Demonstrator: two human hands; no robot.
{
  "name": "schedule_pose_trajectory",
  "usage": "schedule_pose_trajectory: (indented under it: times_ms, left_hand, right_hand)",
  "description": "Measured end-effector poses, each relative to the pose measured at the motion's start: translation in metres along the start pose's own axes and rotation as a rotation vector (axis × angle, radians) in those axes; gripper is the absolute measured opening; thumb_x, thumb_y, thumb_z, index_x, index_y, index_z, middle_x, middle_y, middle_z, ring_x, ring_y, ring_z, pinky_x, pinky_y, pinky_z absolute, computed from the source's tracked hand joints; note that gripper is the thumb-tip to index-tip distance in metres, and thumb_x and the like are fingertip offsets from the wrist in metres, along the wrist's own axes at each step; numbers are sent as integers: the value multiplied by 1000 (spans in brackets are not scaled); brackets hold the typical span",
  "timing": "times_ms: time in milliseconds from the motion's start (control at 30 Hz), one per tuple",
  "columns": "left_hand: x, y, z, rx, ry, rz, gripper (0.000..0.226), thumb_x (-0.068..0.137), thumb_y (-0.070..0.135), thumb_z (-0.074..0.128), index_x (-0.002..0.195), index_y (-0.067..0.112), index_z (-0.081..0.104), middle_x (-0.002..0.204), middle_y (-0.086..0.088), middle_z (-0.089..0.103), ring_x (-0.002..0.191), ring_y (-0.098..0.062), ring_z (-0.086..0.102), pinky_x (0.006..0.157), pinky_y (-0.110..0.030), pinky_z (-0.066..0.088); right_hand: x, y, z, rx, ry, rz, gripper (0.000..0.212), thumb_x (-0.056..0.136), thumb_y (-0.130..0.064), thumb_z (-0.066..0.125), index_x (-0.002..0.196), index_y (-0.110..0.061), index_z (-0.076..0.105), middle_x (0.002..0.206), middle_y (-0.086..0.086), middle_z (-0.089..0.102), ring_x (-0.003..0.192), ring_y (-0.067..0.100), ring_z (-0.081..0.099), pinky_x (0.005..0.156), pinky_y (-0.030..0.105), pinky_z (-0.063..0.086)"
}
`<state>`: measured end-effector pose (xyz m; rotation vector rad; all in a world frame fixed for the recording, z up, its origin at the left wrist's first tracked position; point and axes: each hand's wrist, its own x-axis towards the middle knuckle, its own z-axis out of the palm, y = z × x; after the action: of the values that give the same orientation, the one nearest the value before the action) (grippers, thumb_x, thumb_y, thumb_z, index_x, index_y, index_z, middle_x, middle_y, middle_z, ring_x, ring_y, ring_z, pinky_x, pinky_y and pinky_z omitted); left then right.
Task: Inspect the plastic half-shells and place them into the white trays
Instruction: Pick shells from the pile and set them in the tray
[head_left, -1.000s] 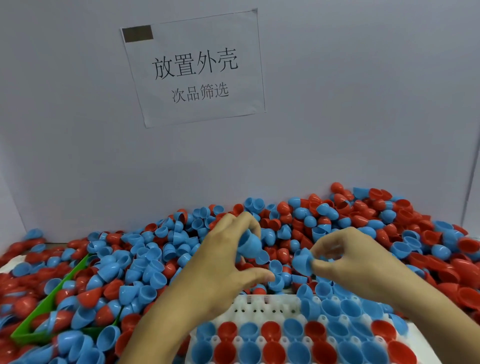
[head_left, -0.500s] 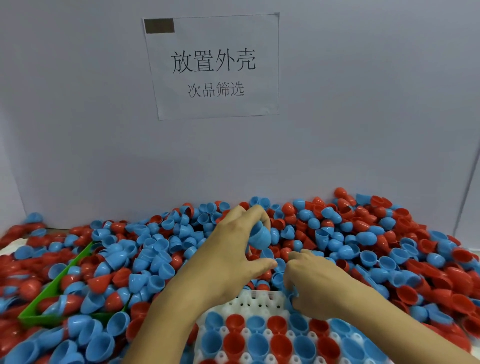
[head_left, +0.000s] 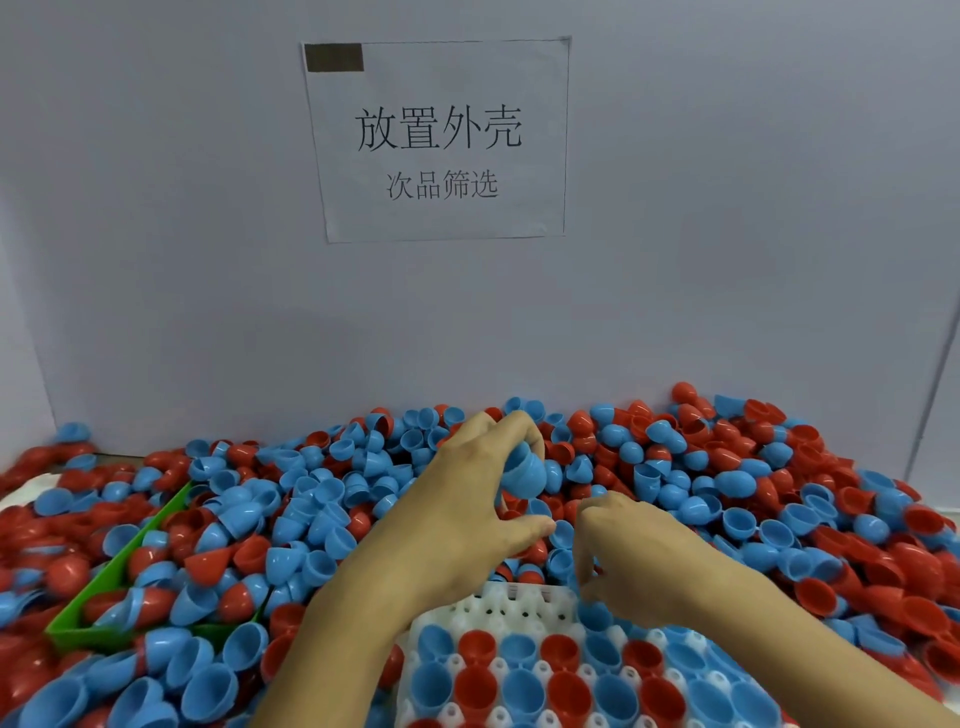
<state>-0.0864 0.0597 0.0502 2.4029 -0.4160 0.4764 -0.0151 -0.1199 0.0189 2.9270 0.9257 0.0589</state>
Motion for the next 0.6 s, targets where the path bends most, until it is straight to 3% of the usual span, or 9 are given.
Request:
schedule_pose_trajectory:
  times_ms: [100, 200, 300, 467, 600]
  left_hand:
    - [0, -1, 0, -3, -1, -7, 39, 86, 37, 74, 89, 50, 38, 106, 21, 44, 93, 4, 48, 68, -8, 36]
    - [0, -3, -3, -8, 0, -15, 39, 86, 36, 75, 88, 50, 38, 104, 19, 45, 93, 4, 46, 66, -9, 38]
    - [-1, -7, -9, -22, 25, -33, 38, 85, 35, 76, 86, 47, 40, 100, 16, 47, 86, 5, 46, 71, -3, 39]
    - [-2, -10, -15, -22, 51, -47, 37, 84, 33, 77, 86, 42, 42, 96, 14, 47, 79, 15, 43, 70, 0, 36]
    - [-1, -8, -12, -10, 39, -39, 36, 85, 34, 76, 88, 44, 42, 100, 16, 47, 83, 15, 42, 69, -1, 38]
  right_hand:
    - [2, -2, 5, 4, 15, -8, 9, 91, -17, 65, 93, -15, 74, 103, -2, 60, 94, 17, 58, 80, 33, 55]
    - [-1, 8, 3, 58, 66, 16, 8, 90, -26, 70, 96, -24, 75, 105, -9, 61, 97, 11, 58, 82, 27, 53]
    - [-5, 26, 0, 42, 137, 96, 10, 89, -25, 67, 93, -17, 73, 99, -5, 67, 89, 15, 63, 78, 33, 58]
    - [-11, 33, 6, 107, -24, 128, 18, 89, -27, 69, 84, -12, 76, 85, 2, 73, 76, 23, 69, 67, 37, 61]
    - [-11, 38, 5, 80, -43, 166, 16, 85, -12, 61, 77, -5, 73, 79, 8, 73, 69, 24, 69, 64, 38, 61]
